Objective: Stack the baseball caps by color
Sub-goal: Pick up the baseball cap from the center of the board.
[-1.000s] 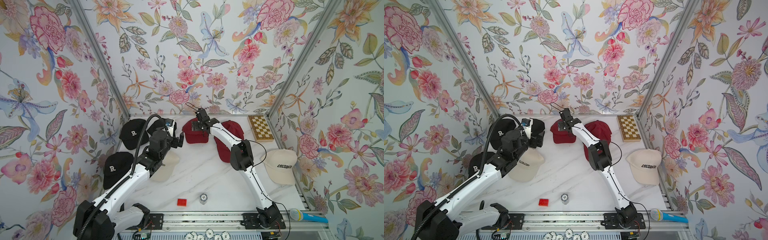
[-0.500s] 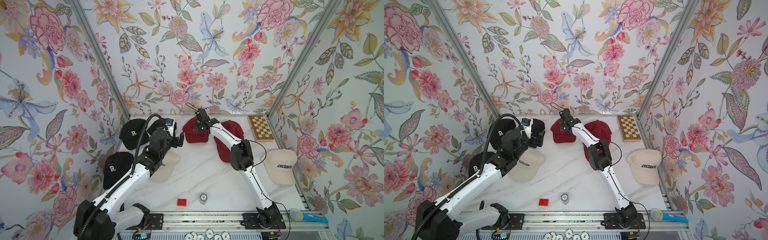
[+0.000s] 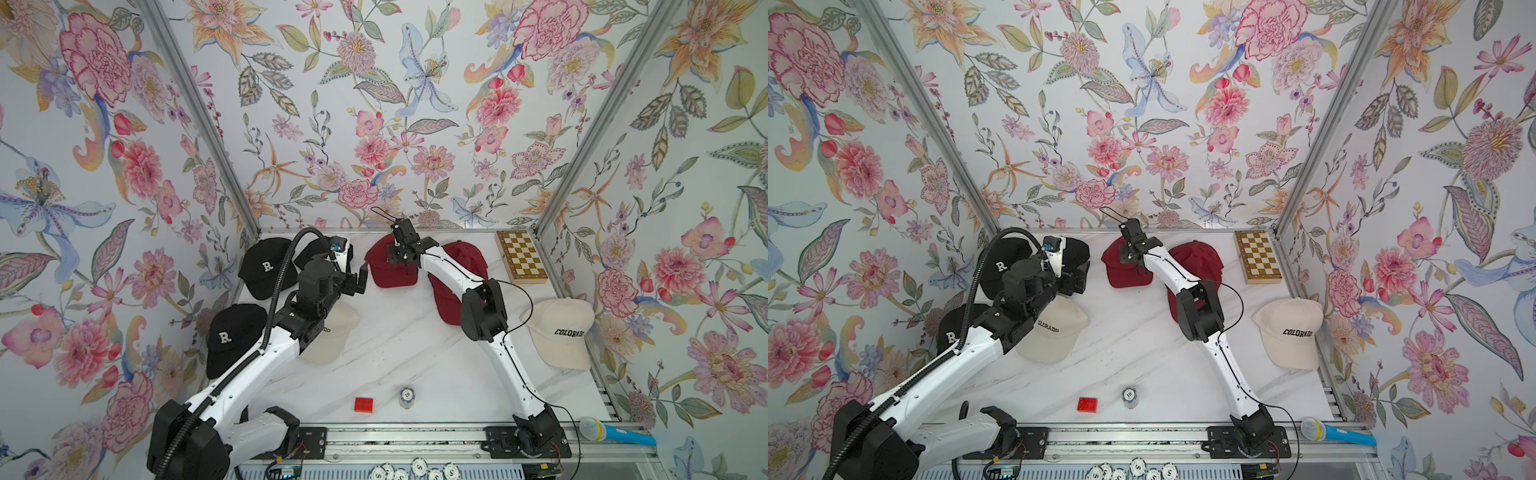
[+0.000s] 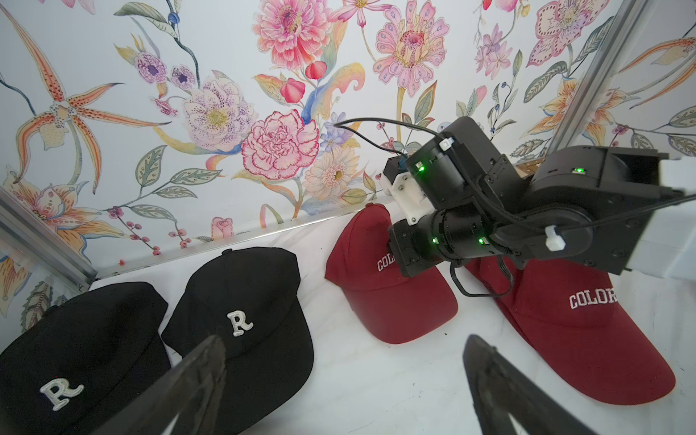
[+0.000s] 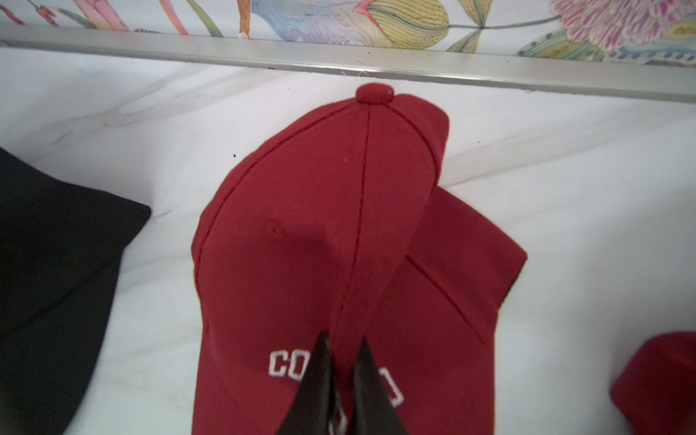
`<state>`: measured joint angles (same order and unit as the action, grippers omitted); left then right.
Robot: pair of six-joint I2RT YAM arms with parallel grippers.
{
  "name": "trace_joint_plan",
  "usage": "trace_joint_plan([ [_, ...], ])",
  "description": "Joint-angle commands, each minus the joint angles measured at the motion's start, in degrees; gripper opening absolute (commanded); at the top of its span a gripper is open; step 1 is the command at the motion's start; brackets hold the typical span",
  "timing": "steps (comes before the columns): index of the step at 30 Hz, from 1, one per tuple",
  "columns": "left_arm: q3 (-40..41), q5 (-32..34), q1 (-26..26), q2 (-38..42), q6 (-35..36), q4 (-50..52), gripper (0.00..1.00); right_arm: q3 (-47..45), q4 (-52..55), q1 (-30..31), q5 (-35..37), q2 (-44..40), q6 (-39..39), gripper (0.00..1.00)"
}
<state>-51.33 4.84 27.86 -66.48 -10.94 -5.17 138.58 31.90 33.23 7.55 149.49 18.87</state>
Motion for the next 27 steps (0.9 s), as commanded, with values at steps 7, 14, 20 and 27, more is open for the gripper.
trace_joint_plan([
  [7, 0.3, -0.4, -0.6, 1.9, -1.1, -0.2, 1.0, -0.9, 1.8, -0.4, -1.8, -4.9, -0.4, 0.07],
  [14, 0.7, -0.7, -0.6, 2.6, -1.3, -0.2, 1.0, -1.4, 1.8, -0.5, -2.6, -8.9, -0.7, 0.07],
  [20, 1.0, -1.0, -0.6, 3.3, -1.8, -0.4, 1.0, -3.8, 1.8, -0.6, -3.6, -13.0, -0.5, 0.07],
  [27, 1.1, -1.3, -0.6, 3.9, -2.4, -0.6, 1.0, -7.9, 1.9, -0.7, -4.1, -18.5, -0.7, 0.06],
])
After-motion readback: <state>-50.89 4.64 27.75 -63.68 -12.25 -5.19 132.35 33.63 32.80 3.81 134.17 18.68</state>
